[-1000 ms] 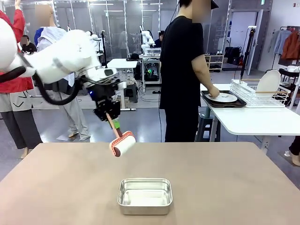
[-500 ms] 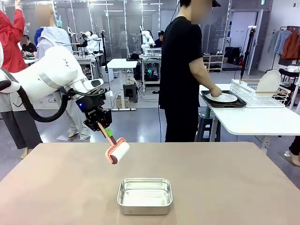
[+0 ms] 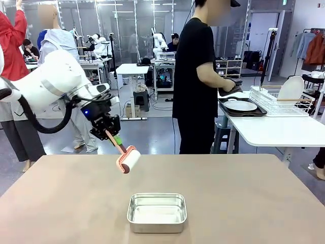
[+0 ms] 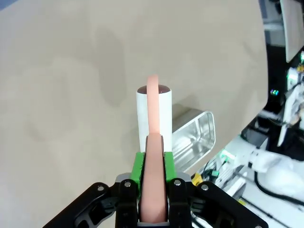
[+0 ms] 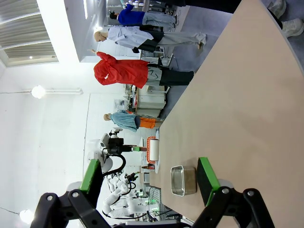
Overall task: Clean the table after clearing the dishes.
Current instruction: When the right (or left) Handle tray is removed, use the right hand (or left hand) to clean the right (or left) side of the table with the Lint Roller.
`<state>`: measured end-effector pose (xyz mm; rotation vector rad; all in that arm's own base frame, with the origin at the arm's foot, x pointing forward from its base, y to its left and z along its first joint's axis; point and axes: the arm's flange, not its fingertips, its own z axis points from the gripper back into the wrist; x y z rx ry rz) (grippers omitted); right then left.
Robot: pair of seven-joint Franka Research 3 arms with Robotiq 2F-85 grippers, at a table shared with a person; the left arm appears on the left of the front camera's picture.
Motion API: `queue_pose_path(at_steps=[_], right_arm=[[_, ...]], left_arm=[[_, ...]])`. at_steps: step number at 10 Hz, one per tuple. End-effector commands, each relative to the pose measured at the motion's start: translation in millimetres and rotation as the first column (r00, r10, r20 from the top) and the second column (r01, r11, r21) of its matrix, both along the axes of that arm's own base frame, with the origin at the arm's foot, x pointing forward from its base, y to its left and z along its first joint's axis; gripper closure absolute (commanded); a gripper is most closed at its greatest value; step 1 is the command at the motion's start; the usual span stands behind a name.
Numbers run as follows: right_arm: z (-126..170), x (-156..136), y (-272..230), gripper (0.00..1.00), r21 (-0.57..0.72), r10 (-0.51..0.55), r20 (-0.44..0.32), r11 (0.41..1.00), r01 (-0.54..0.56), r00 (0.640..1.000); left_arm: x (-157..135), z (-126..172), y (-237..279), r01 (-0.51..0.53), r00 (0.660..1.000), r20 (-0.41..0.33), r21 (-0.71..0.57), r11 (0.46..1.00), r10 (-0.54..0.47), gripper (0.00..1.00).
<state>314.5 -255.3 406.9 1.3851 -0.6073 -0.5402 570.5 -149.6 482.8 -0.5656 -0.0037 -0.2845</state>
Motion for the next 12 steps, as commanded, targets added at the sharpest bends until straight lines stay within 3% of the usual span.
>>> queue_pose_path(at_steps=[1, 3, 6, 7, 8, 12], right_arm=[[3, -3, -1, 0.0, -0.008, 0.014, 0.001, 1.0, -0.014, 1.0], [3, -3, -1, 0.0, -0.008, 0.014, 0.001, 1.0, -0.014, 1.0], [3, -3, -1, 0.0, -0.008, 0.014, 0.001, 1.0, -0.014, 1.0], [3, -3, -1, 0.0, -0.008, 0.014, 0.001, 1.0, -0.014, 1.0], [3, -3, -1, 0.0, -0.008, 0.014, 0.001, 1.0, -0.014, 1.0], [3, -3, -1, 0.0, -0.008, 0.014, 0.001, 1.0, -0.014, 1.0]], left_arm=[[-22, -32, 41, -0.17, 0.985, -0.009, -0.111, 0.979, 0.17, 0.79], [-45, -74, 57, -0.179, 0.984, -0.018, -0.142, 0.974, 0.179, 0.79], [-50, -119, 60, -0.232, 0.973, -0.063, -0.289, 0.929, 0.223, 0.79], [-48, -130, 64, -0.241, 0.97, -0.095, -0.298, 0.924, 0.222, 0.79], [-47, -136, 69, -0.265, 0.964, -0.067, -0.286, 0.921, 0.257, 0.79], [-41, -166, 92, -0.302, 0.953, -0.084, -0.275, 0.913, 0.29, 0.79]])
